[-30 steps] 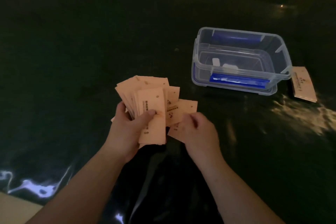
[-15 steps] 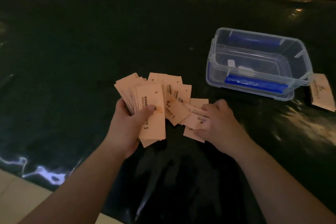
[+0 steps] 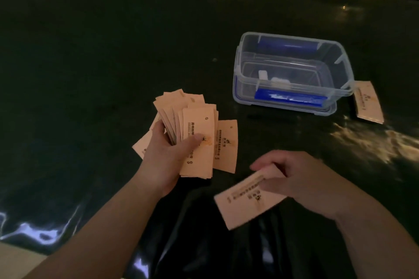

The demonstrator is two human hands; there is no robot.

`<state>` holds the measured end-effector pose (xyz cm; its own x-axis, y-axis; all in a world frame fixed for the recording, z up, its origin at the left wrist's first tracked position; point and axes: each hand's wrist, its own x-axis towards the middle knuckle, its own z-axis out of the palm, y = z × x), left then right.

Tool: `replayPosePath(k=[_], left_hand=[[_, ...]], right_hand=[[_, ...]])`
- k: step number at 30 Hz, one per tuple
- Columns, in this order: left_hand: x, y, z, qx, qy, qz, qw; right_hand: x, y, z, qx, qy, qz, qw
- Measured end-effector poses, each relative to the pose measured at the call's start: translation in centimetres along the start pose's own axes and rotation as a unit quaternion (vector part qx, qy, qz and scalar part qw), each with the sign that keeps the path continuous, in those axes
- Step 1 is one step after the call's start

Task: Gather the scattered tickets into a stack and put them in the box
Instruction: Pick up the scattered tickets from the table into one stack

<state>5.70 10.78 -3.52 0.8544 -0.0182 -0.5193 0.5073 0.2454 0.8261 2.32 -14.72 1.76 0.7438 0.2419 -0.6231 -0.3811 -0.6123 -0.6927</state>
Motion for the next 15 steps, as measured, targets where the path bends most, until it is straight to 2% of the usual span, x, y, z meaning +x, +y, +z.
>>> replayPosePath(k=[2, 4, 7, 9, 13, 15], left_hand=[[-0.1, 0.0, 0.0, 0.022, -0.031, -0.012, 0.999], [-0.5, -0.4, 0.0, 0.025, -0.067, -0.031, 0.997], [-1.0, -1.3, -0.5, -0.004, -0.136, -0.060, 0.989], [-1.2, -1.6, -0.9, -0.001, -0.153, -0.060, 0.986], [-1.9, -1.8, -1.8, 0.030, -0.092, -0.041, 0.995], [-2.1, -1.4, -2.7, 0.017, -0.054, -0.028, 0.998]], right_hand=[[0.1, -1.7, 0.2, 0.013, 0.010, -0.053, 0.998], [0.9, -3.5, 1.1, 0.039, 0.070, -0.078, 0.994], [2.6, -5.2, 2.7, -0.001, 0.171, -0.108, 0.979], [3.6, -5.9, 4.0, -0.019, 0.200, -0.134, 0.970], [5.0, -6.7, 6.8, -0.039, 0.216, -0.181, 0.959], [6.3, -5.9, 7.3, 0.025, 0.294, -0.157, 0.943]])
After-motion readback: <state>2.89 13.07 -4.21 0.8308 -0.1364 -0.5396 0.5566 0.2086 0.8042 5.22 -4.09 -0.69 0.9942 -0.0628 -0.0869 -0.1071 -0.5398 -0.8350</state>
